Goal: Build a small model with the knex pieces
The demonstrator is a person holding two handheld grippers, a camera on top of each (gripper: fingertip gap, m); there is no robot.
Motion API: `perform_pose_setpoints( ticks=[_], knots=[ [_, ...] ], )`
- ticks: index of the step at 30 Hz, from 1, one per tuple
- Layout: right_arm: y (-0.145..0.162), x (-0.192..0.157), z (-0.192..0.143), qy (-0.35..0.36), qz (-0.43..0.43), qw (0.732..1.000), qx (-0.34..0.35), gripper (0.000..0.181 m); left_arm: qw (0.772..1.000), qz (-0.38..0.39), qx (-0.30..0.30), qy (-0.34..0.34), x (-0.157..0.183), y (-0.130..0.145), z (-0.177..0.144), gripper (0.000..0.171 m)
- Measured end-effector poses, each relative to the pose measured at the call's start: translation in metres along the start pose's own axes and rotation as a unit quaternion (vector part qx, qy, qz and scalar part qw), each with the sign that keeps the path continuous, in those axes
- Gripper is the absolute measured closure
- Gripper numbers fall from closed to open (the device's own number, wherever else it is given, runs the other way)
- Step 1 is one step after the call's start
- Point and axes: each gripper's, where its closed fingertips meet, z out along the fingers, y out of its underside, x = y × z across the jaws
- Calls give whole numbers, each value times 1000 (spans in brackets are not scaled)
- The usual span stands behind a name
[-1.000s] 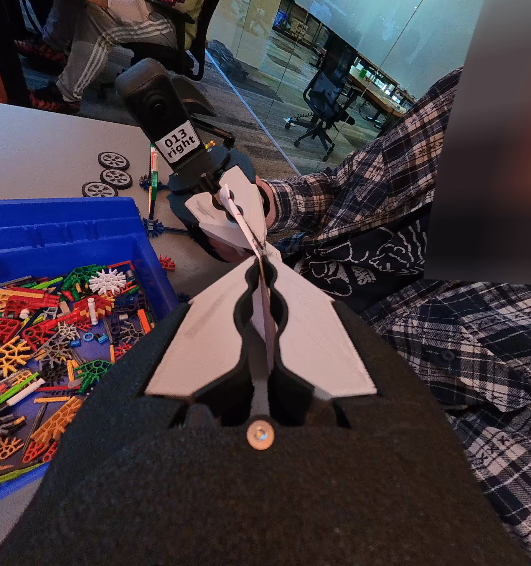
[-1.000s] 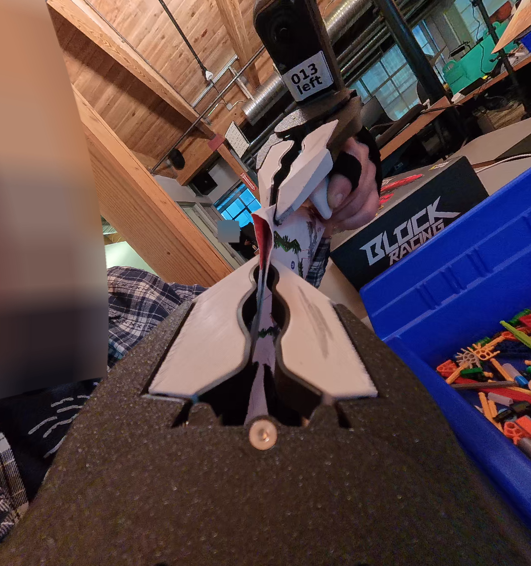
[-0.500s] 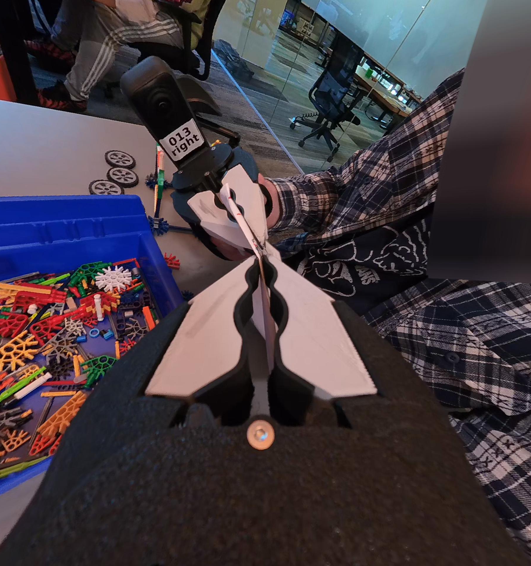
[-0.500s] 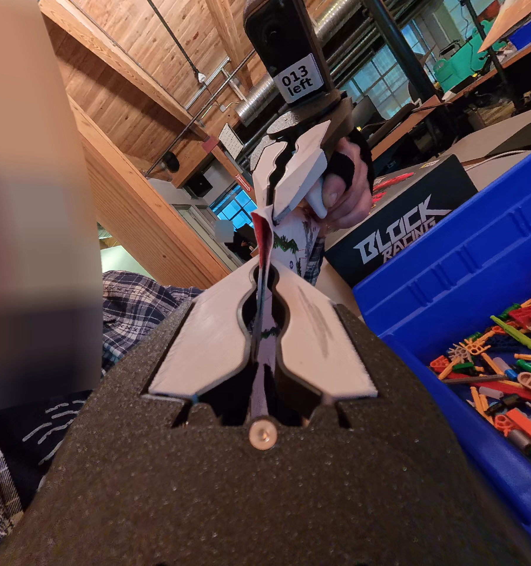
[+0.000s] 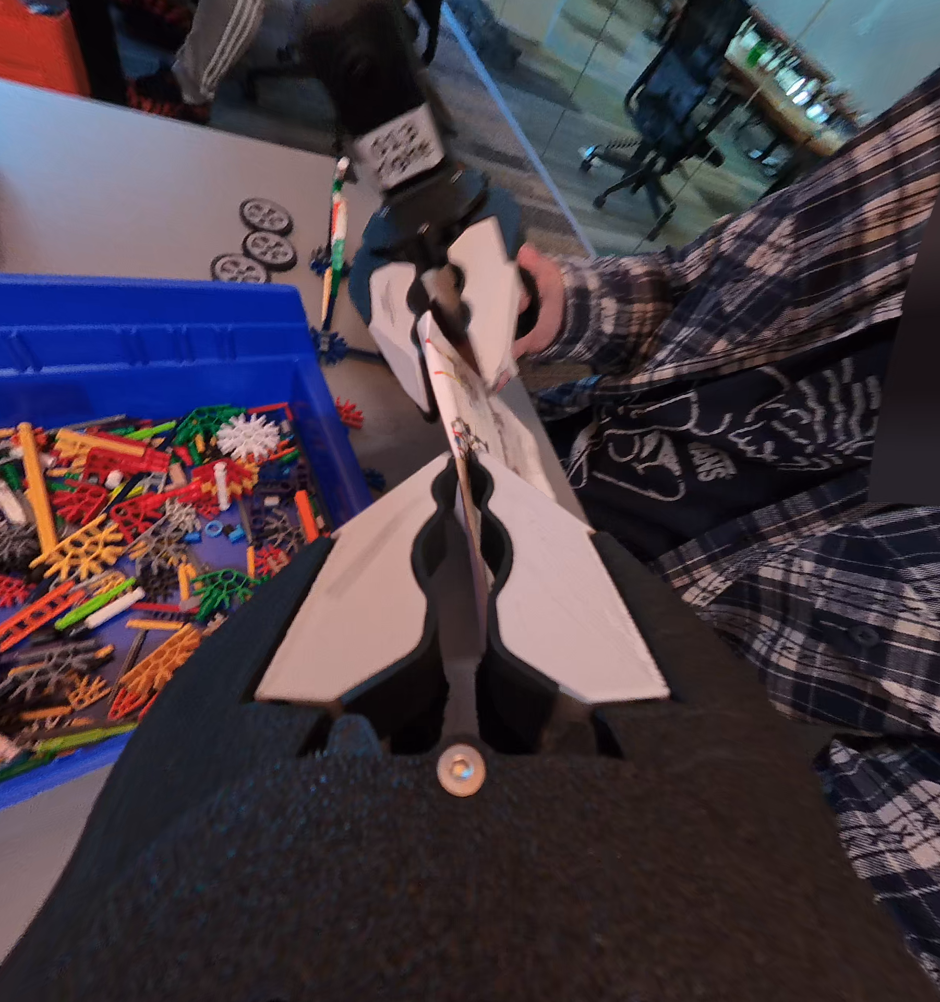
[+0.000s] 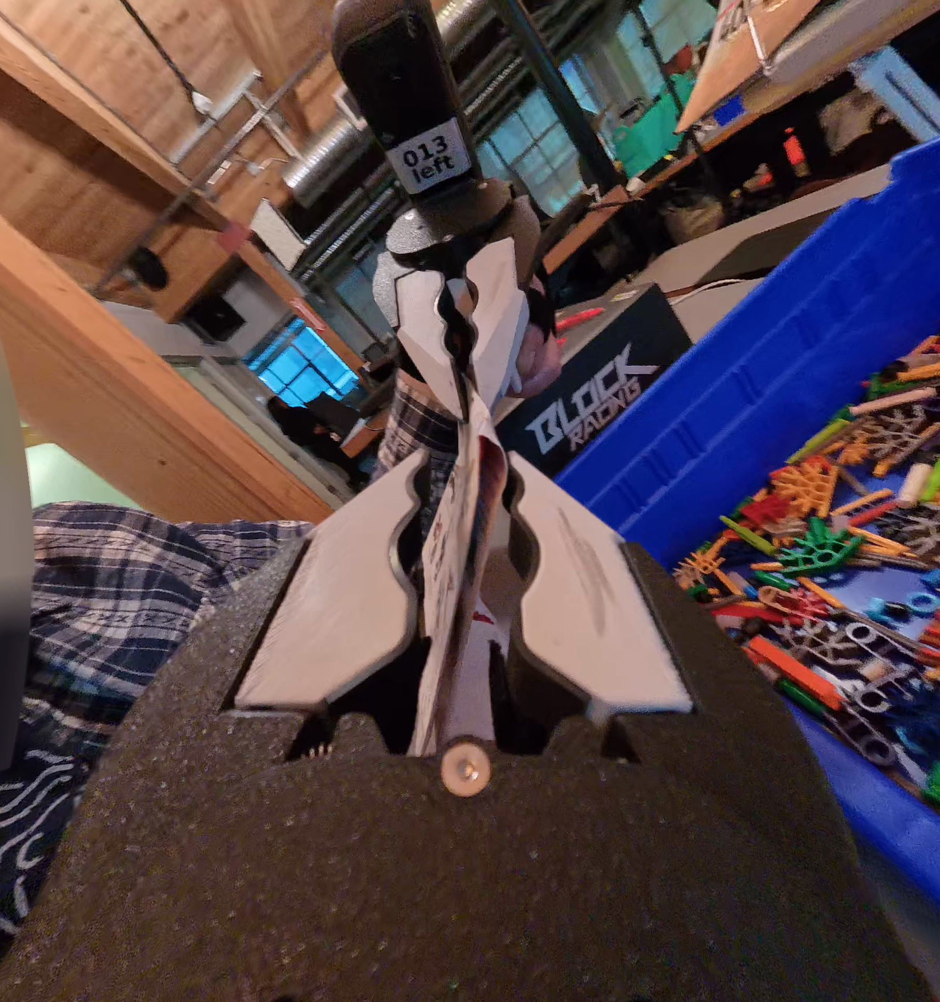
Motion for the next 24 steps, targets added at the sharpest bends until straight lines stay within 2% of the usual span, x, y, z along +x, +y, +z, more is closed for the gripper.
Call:
perform_pose_setpoints(
  ticks=[7,10,15,18,21,24],
  knots=[
    [12,11,-7,131,-73,987,-60,120,996,-5,-64,-68,-22,23,1,160],
    [17,6,-11,172,-125,973,-90,109,991,-3,-91,-99,-28,32,0,154],
    [29,-4,-23,239,-203,938,-148,89,984,-6,-114,-134,-35,39,-6,153],
    [48,-6,-31,260,-209,923,-191,72,981,-4,-119,-154,-35,41,-11,151],
    [75,-6,-37,270,-204,912,-231,64,977,-1,-121,-174,-35,40,-16,149],
    [106,9,-49,308,-212,883,-283,49,975,8,-113,-189,-32,36,-20,144]
  ],
)
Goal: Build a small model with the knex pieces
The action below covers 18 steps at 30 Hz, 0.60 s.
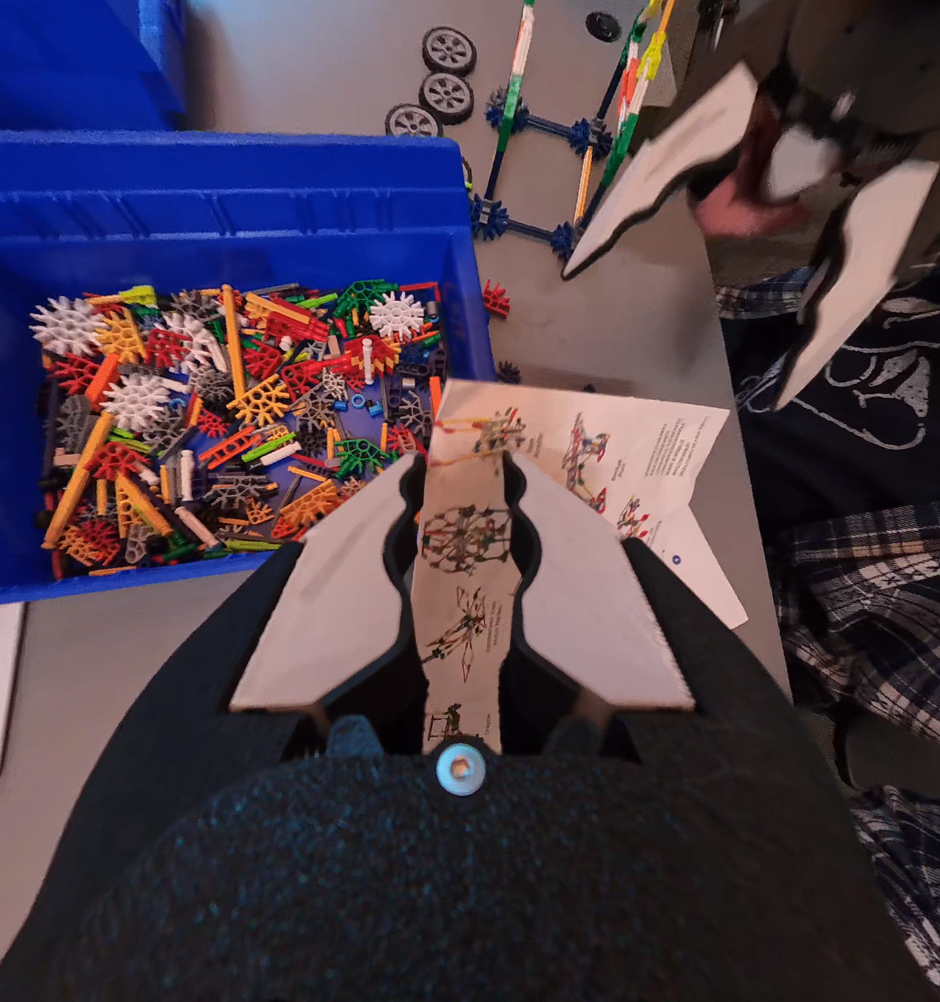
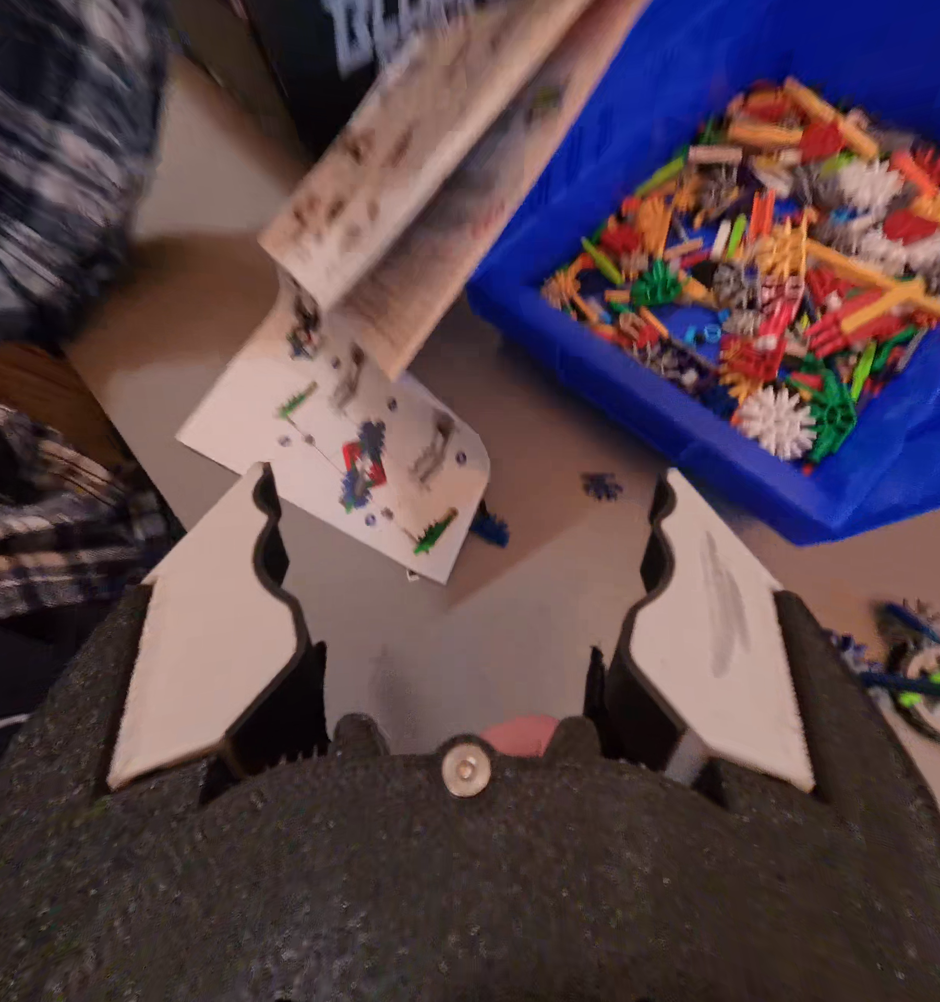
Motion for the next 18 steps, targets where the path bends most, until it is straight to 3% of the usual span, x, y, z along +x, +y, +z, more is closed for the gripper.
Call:
perform_pose_setpoints(
  ticks=[7,12,18],
  knots=[
    [54,20,32,72,18,995,-68,41,996,19,14,-89,-2,-14,-18,119],
    [67,43,48,117,22,989,-89,34,981,55,9,-184,7,-28,-34,103],
    [61,48,58,101,-8,993,-60,25,969,57,21,-240,30,-38,-39,92]
  ],
)
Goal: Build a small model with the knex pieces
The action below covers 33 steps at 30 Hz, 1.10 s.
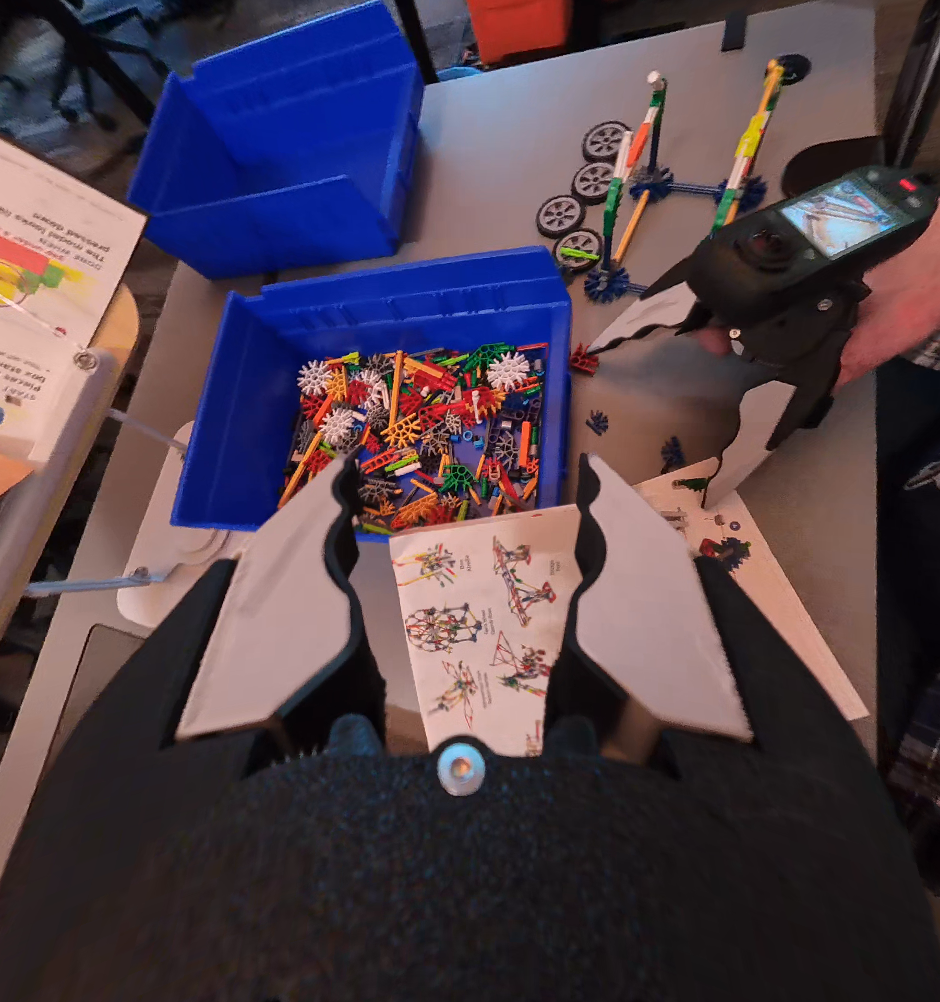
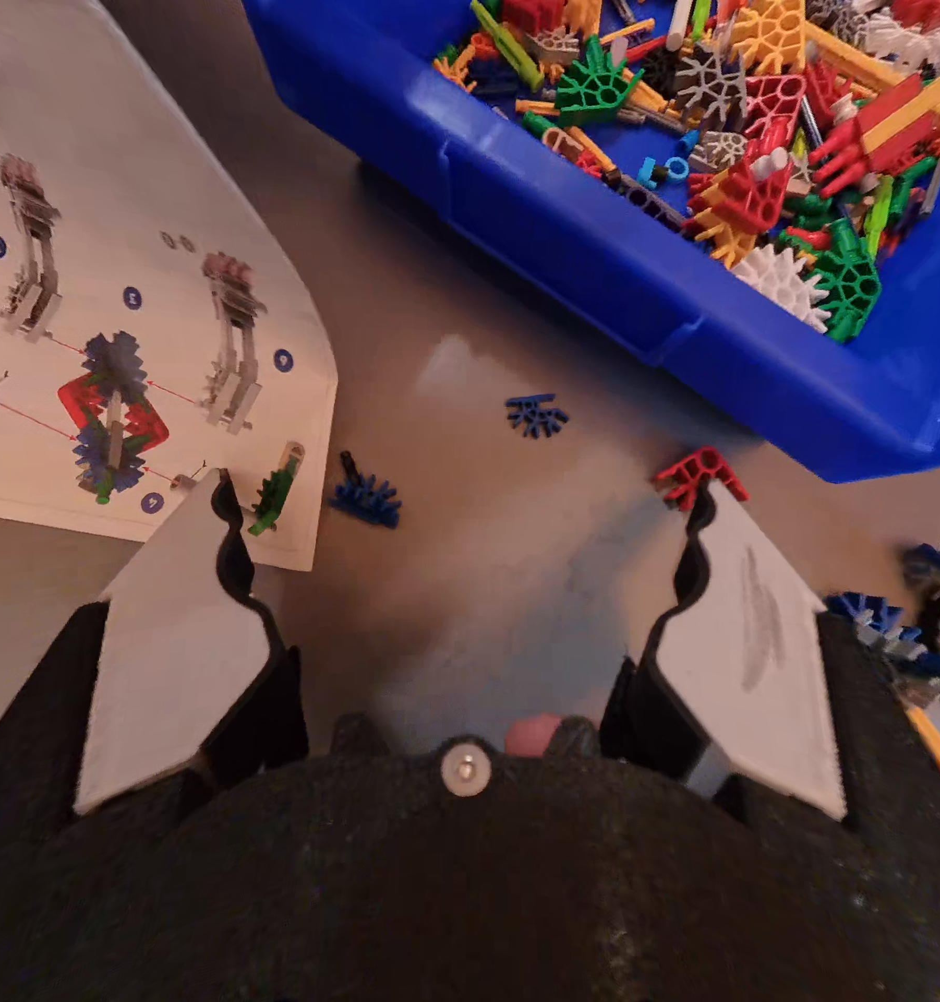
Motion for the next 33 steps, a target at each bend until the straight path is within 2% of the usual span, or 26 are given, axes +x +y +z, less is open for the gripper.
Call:
perform_pose_setpoints(
  ticks=[4,6,8,11,14,17,22,27,33],
  knots=[
    [-7,7,-4,38,-19,999,29,27,999,-40,18,-27,16,8,-13,79],
    [-5,8,-8,42,-13,998,34,43,997,-71,32,-28,25,17,-18,73],
    [-4,10,-9,48,3,998,32,50,994,-92,29,-46,34,34,-19,69],
    [1,13,-5,29,27,999,15,47,990,-136,16,-38,56,63,-14,66],
    [4,20,-2,29,40,999,1,32,983,-182,27,-30,71,78,-12,63],
    [4,20,-2,30,42,999,2,32,977,-202,34,-65,74,94,-17,63],
    [7,23,-2,36,54,998,-3,26,965,-253,30,-59,97,122,-20,60],
    [7,23,-2,37,57,998,-4,24,950,-294,42,-101,97,144,-25,62],
    [7,23,-2,37,57,998,-4,24,943,-303,-4,-139,95,175,-9,62]
  ],
)
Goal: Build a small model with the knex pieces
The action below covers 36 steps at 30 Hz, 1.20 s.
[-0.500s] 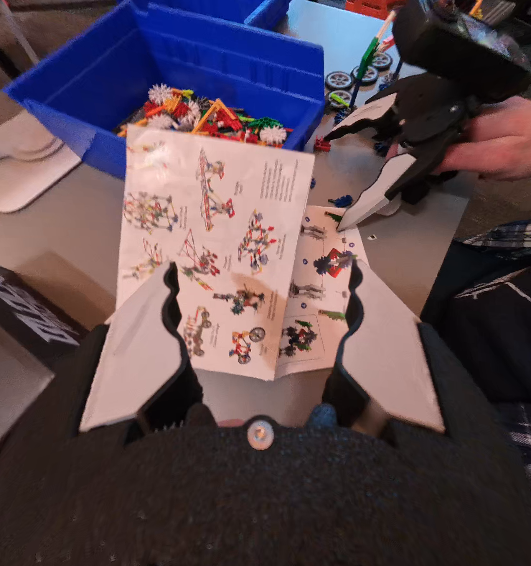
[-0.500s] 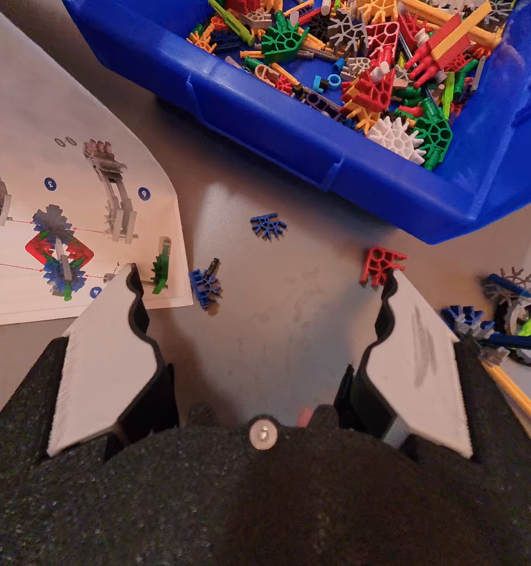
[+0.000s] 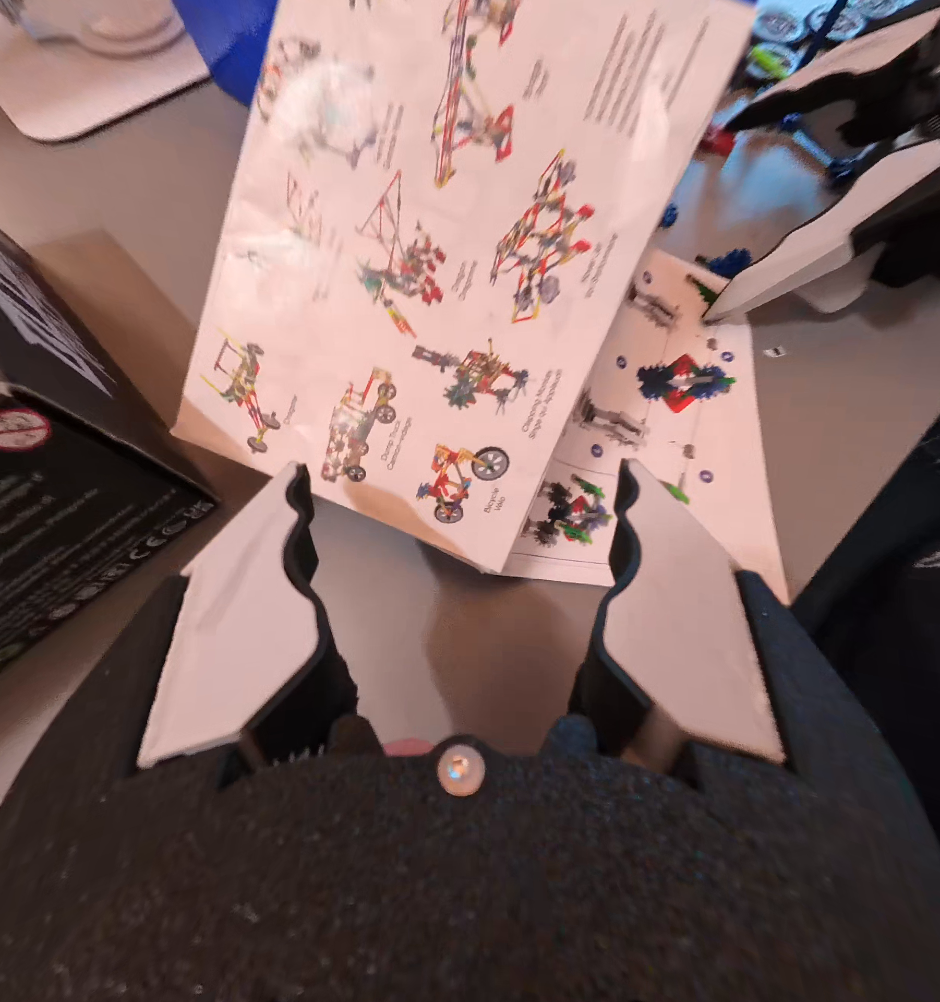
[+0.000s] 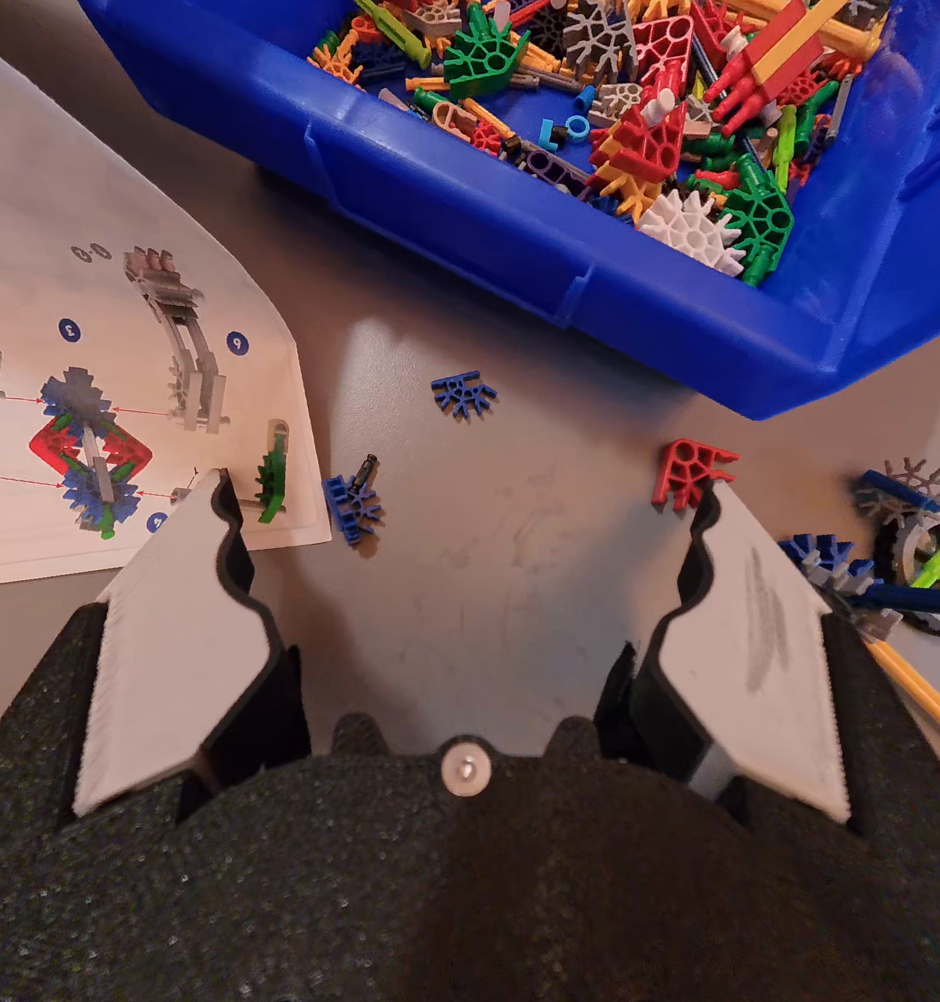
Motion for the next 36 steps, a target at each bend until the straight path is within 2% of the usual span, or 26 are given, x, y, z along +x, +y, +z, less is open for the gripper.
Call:
perform_pose_setpoints(
  ticks=[2,3,5,6,8,11,12,13,14,18,24,28,32,36],
  knots=[
    [0,0,0,0,0,1000,0,24,999,-21,-27,-13,-8,14,14,67],
    [0,0,0,0,0,1000,0,24,997,-27,-50,-45,-19,24,21,72],
    [0,0,0,-2,-1,1000,0,24,993,-21,-95,-70,-28,45,32,71],
    [-1,0,1,-4,-3,1000,0,24,995,-29,-86,-52,-24,43,35,76],
    [-1,-1,1,-5,-5,1000,0,24,994,-43,-93,-28,-22,41,38,74],
    [-2,-1,2,-7,-7,1000,0,24,995,-43,-89,-28,-26,37,44,67],
    [-2,-1,2,-8,-8,1000,0,24,995,-37,-83,-37,-30,37,47,59],
    [-2,-1,2,-9,-9,1000,0,24,995,-27,-87,-45,-34,40,50,40],
    [-2,-1,2,-9,-9,1000,0,24,994,-36,-85,-49,-38,40,50,34],
    [-4,-2,3,-11,-11,1000,0,24,995,-35,-79,-50,-45,40,52,25],
    [-6,-3,6,-13,-14,1000,2,24,995,-36,-80,-57,-46,41,50,27],
    [-9,-5,8,-18,-19,1000,4,24,995,-18,-95,-30,-49,43,47,32],
    [-10,-5,9,-24,-25,999,4,24,998,-10,-63,-24,-48,44,45,30],
    [-11,-5,9,-25,-25,999,3,24,998,-8,-63,-22,-48,44,44,30]
  ],
)
